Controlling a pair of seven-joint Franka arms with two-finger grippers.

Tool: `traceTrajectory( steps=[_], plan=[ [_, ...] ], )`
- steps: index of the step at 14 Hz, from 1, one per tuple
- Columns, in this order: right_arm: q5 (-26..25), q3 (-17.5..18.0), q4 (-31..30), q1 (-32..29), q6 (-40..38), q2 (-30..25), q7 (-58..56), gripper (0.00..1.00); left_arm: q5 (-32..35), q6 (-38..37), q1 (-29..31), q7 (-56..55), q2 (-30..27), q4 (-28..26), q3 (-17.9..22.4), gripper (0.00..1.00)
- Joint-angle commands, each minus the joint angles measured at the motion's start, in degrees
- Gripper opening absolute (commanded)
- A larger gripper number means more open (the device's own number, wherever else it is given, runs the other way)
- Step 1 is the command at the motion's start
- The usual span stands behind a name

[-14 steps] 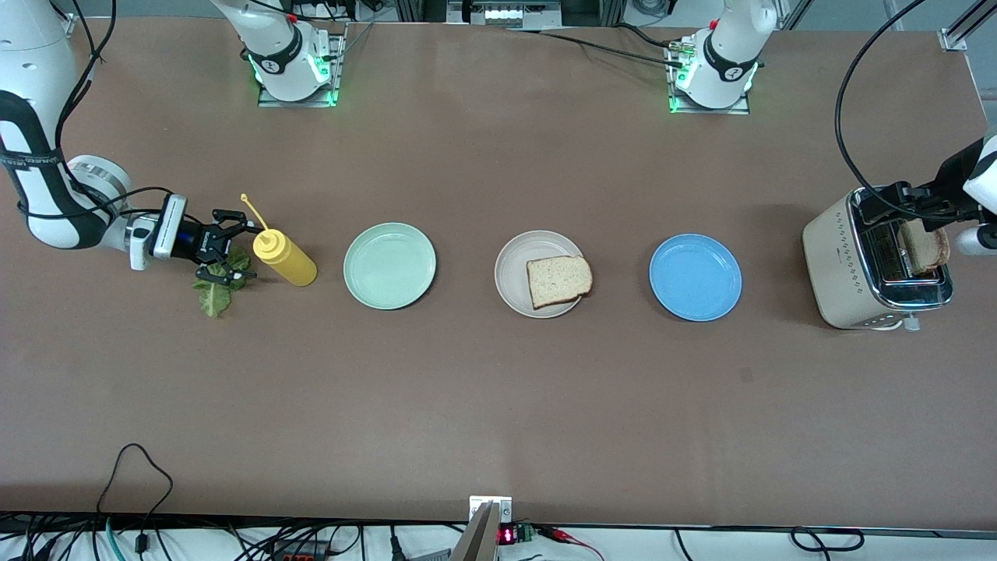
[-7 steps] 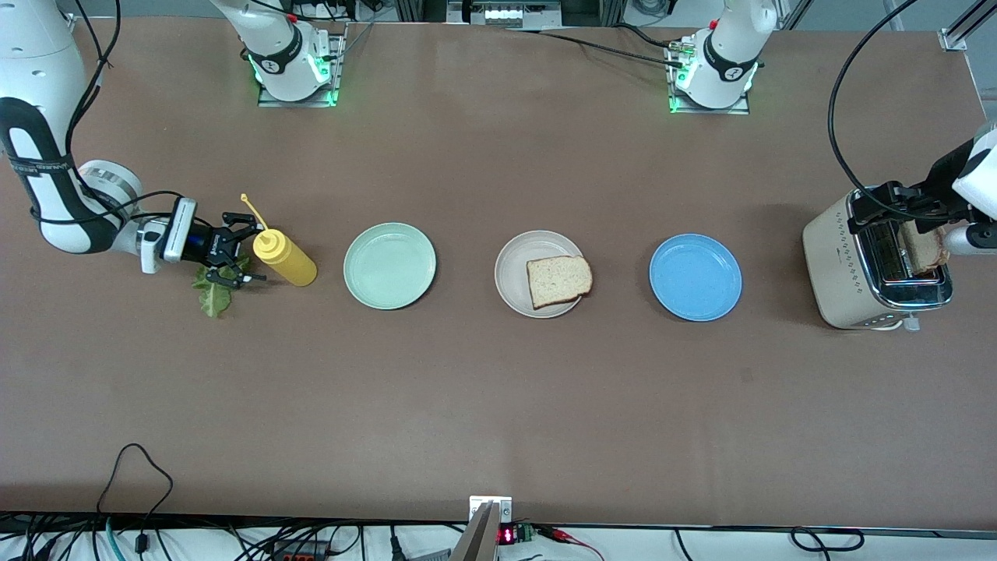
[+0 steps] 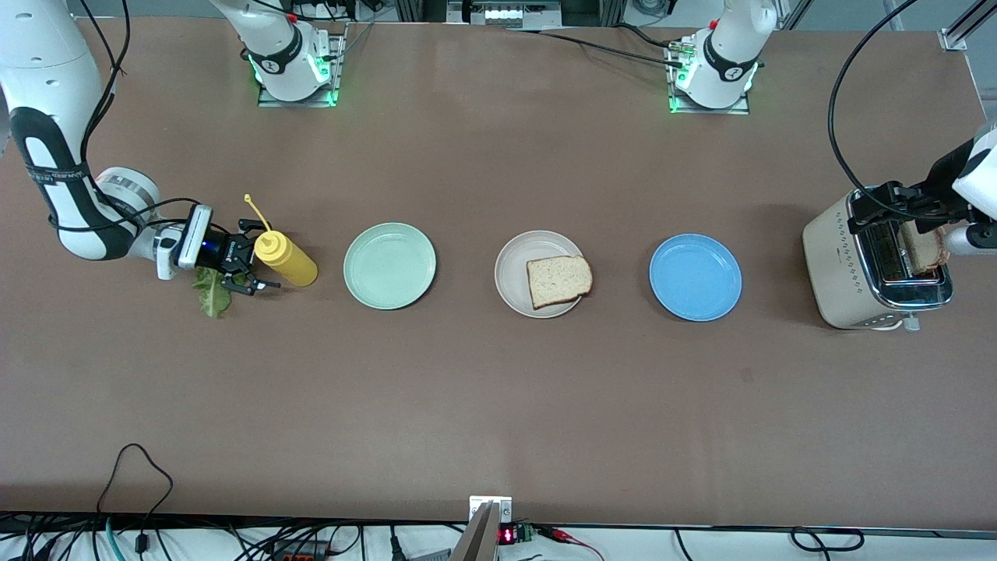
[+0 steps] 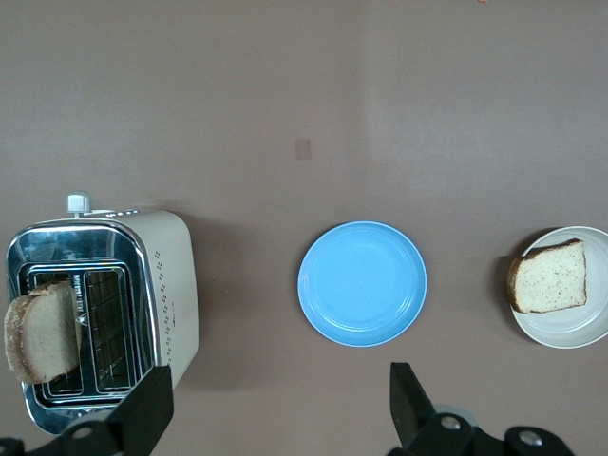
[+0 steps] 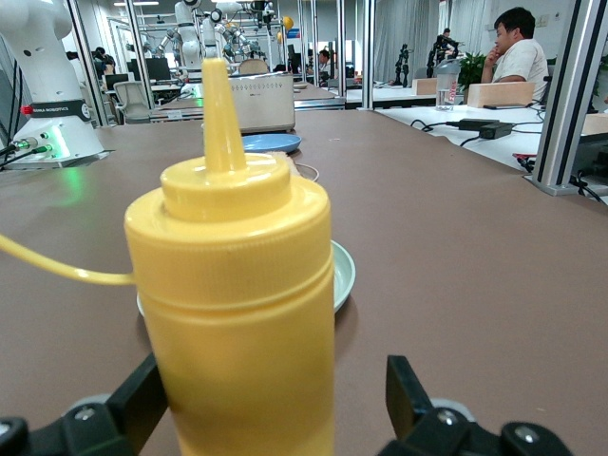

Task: Make sandwich in beige plate with both arms
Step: 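Lift the yellow bottle and carry it over the beige plate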

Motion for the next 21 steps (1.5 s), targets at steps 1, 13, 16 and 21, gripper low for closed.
traceTrajectory(
  steps=[1, 13, 16, 21],
  plan=[
    [1.24, 0.24, 0.23, 0.01, 0.49, 0.35, -0.84, 0.78, 1.26, 0.46, 0.1, 0.52, -0.98, -0.82, -0.29, 1.0],
    [1.25, 0.68, 0.5, 0.1, 2.68, -2.63, 5.02, 0.0, 1.26, 0.38, 0.28, 0.52, -0.98, -0.91, -0.29, 1.0],
    [0.63, 2.43, 0.32, 0.1, 4.7, -6.58, 12.05, 0.0, 1.26, 0.46, 0.19, 0.52, -0.98, -0.82, -0.29, 1.0],
    [-1.83, 5.25, -0.29, 3.6, 10.76, -14.93, 28.66, 0.0, 0.99, 0.38, 0.63, 0.52, -0.89, -0.82, -0.21, 1.0]
  ],
)
